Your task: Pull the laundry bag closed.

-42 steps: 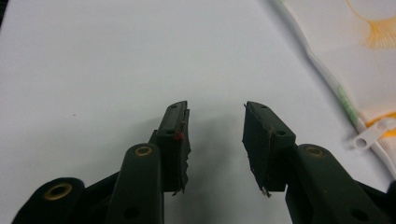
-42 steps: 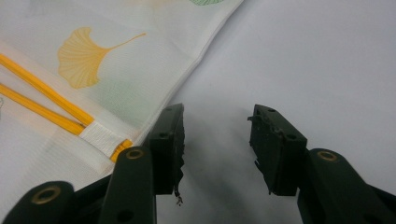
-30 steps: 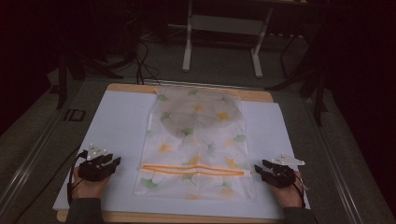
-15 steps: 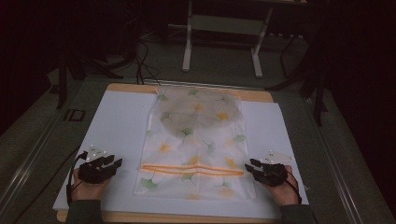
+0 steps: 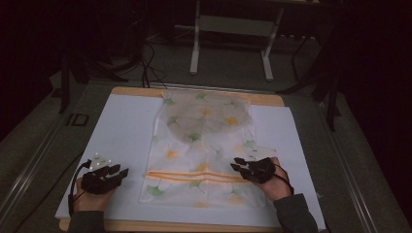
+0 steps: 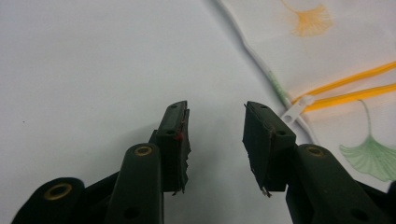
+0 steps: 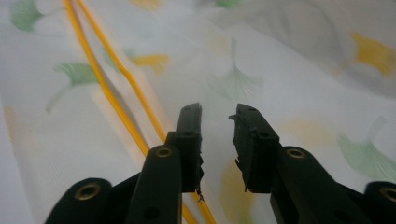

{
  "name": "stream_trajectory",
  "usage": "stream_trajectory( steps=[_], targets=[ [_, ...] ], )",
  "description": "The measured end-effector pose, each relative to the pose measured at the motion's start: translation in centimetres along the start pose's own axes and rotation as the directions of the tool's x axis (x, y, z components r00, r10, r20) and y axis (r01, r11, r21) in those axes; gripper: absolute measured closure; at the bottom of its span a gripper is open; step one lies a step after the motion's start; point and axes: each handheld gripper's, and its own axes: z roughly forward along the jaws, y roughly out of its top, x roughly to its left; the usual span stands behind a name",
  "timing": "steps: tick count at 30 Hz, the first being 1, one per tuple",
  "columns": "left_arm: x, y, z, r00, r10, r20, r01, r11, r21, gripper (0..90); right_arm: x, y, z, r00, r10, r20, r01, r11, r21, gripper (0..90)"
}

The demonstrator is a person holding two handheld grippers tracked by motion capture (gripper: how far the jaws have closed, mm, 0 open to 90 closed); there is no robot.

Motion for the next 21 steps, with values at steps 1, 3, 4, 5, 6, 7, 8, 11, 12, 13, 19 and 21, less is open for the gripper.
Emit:
stream_trajectory(
  steps=[1, 3, 4, 5, 6, 7, 8, 11, 12, 13, 19, 21],
  targets=[
    [0.0, 0.0, -0.1, 1.0, -0.003, 0.001, 0.003, 1.0, -0.002, 60.7, 0.2, 0.4, 0.3, 0.9999, -0.009, -0.009, 0.009, 1.0, 0.002, 73.4],
    [0.0, -0.1, -0.2, 1.0, -0.007, 0.001, 0.007, 1.0, -0.003, 60.7, 0.5, 1.3, 0.8, 0.9991, -0.035, -0.024, 0.035, 0.999, 0.002, 75.0],
    [0.0, -0.1, -0.2, 1.0, -0.009, -0.001, 0.009, 1.0, -0.004, 60.7, 0.7, 1.8, 1.1, 0.9982, -0.049, -0.035, 0.049, 0.999, 0.001, 75.6],
    [0.0, -0.1, -0.2, 1.0, -0.009, -0.001, 0.009, 1.0, -0.004, 60.7, 0.7, 1.8, 1.1, 0.9982, -0.049, -0.035, 0.049, 0.999, 0.001, 75.6],
    [0.1, -0.1, -0.3, 1.0, -0.008, -0.003, 0.008, 1.0, -0.004, 60.7, 0.9, 2.2, 1.3, 0.9973, -0.058, -0.044, 0.058, 0.998, 0.001, 76.5],
    [0.0, -0.1, -0.3, 1.0, -0.007, -0.004, 0.007, 1.0, -0.005, 60.7, 1.3, 2.9, 1.8, 0.9952, -0.076, -0.061, 0.077, 0.997, 0.002, 76.8],
    [0.0, -0.2, -0.3, 1.0, -0.002, 0.0, 0.002, 1.0, -0.001, 60.8, 1.5, 3.2, 2.1, 0.994, -0.083, -0.071, 0.083, 0.997, 0.001, 76.8],
    [-0.3, -0.5, -0.5, 0.9999, 0.003, 0.011, -0.003, 1.0, 0.005, 61.4, 1.7, 3.8, 2.8, 0.9915, -0.093, -0.09, 0.094, 0.996, 0.003, 76.7],
    [-0.4, -0.6, -0.5, 0.9999, 0.007, 0.013, -0.007, 0.9999, 0.007, 61.4, 1.8, 4.0, 3.0, 0.9905, -0.1, -0.094, 0.101, 0.995, 0.006, 76.7],
    [-0.4, -0.6, -0.5, 0.9999, 0.009, 0.014, -0.009, 0.9999, 0.004, 61.4, 1.9, 4.2, 3.2, 0.9894, -0.105, -0.1, 0.106, 0.994, 0.007, 76.7],
    [-0.4, -0.5, -0.6, 0.9998, 0.009, 0.017, -0.009, 1.0, -0.005, 61.4, 2.4, 5.5, 4.7, 0.9828, -0.126, -0.135, 0.128, 0.992, 0.009, 76.6],
    [-0.3, -0.5, -0.6, 0.9998, 0.01, 0.019, -0.01, 0.9999, -0.003, 61.7, 2.6, 5.9, 5.2, 0.9809, -0.126, -0.148, 0.13, 0.992, 0.011, 76.6]
  ],
)
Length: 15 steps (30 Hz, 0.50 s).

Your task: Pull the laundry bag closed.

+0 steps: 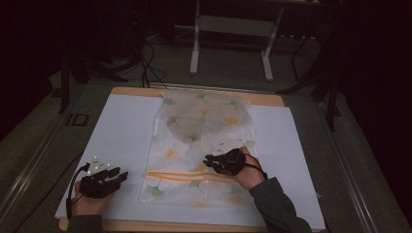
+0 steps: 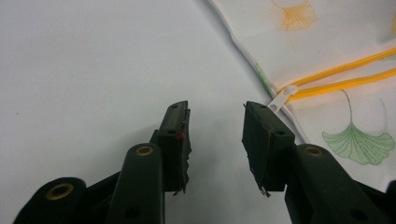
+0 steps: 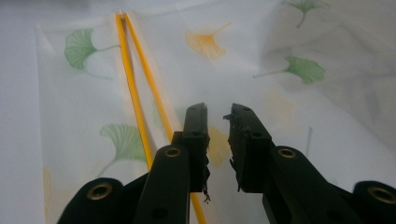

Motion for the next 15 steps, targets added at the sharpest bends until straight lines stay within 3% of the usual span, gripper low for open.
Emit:
stream_trajectory(
  steps=[8, 15],
  targets=[
    [0.1, 0.1, 0.3, 0.9998, 0.019, 0.002, -0.019, 0.9998, 0.0, 62.6, 0.6, 1.9, 1.7, 0.9981, -0.048, -0.039, 0.049, 0.999, 0.019, 76.5],
    [0.0, 0.3, 0.9, 0.9994, 0.034, 0.01, -0.034, 0.9994, 0.008, 62.6, 1.0, 3.1, 3.1, 0.9961, -0.057, -0.067, 0.059, 0.998, 0.029, 76.5]
  ],
)
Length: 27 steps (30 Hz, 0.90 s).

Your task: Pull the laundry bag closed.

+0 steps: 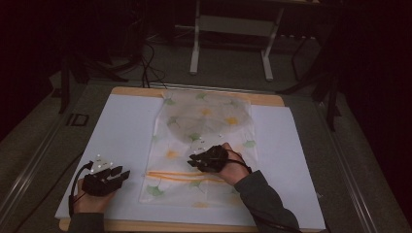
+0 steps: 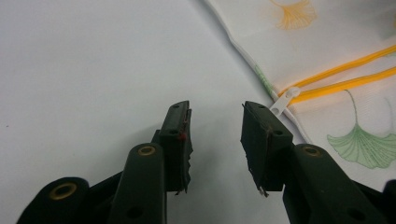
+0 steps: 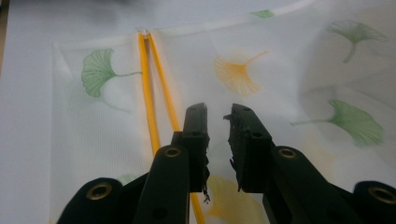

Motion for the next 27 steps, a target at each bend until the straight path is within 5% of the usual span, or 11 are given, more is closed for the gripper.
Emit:
stream_trajectory(
  steps=[27],
  targets=[
    [0.7, -0.3, -1.1, 0.9989, -0.022, -0.041, 0.02, 0.9991, -0.038, 62.4, 2.4, 4.9, 6.9, 0.9921, -0.036, -0.12, 0.035, 0.999, -0.008, 77.4]
  ],
)
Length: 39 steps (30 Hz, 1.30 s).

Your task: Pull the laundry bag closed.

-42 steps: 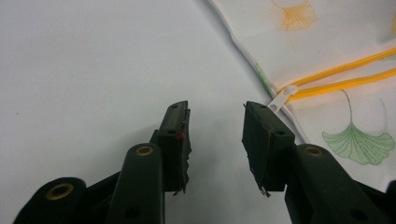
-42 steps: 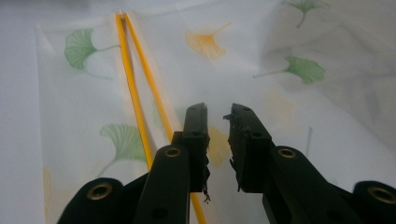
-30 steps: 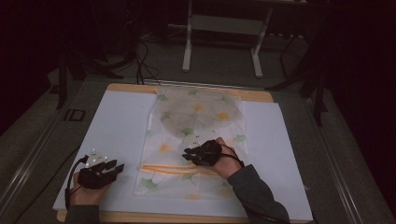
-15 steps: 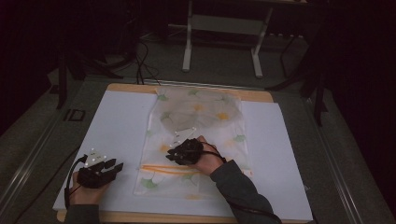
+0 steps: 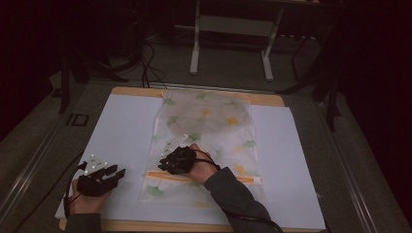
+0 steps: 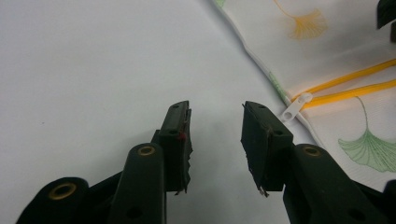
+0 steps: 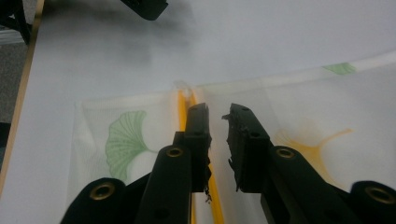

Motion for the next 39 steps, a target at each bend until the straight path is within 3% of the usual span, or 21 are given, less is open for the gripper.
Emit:
stream_trajectory(
  steps=[18, 32, 39],
  targets=[
    [0.3, -0.4, -0.9, 0.9997, -0.016, -0.021, 0.016, 0.9997, -0.02, 62.4, 0.5, 1.4, 3.9, 0.9995, 0.017, -0.027, -0.016, 0.999, 0.032, 72.7],
    [0.4, -0.5, -1.0, 0.9996, -0.019, -0.023, 0.018, 0.9996, -0.022, 62.4, 1.1, 2.8, 6.0, 0.9976, -0.013, -0.068, 0.018, 0.997, 0.08, 71.4],
    [0.4, -0.5, -1.0, 0.9997, -0.01, -0.022, 0.01, 0.9998, -0.019, 62.3, 1.1, 2.8, 6.8, 0.9979, -0.011, -0.064, 0.017, 0.995, 0.099, 74.6]
  ],
)
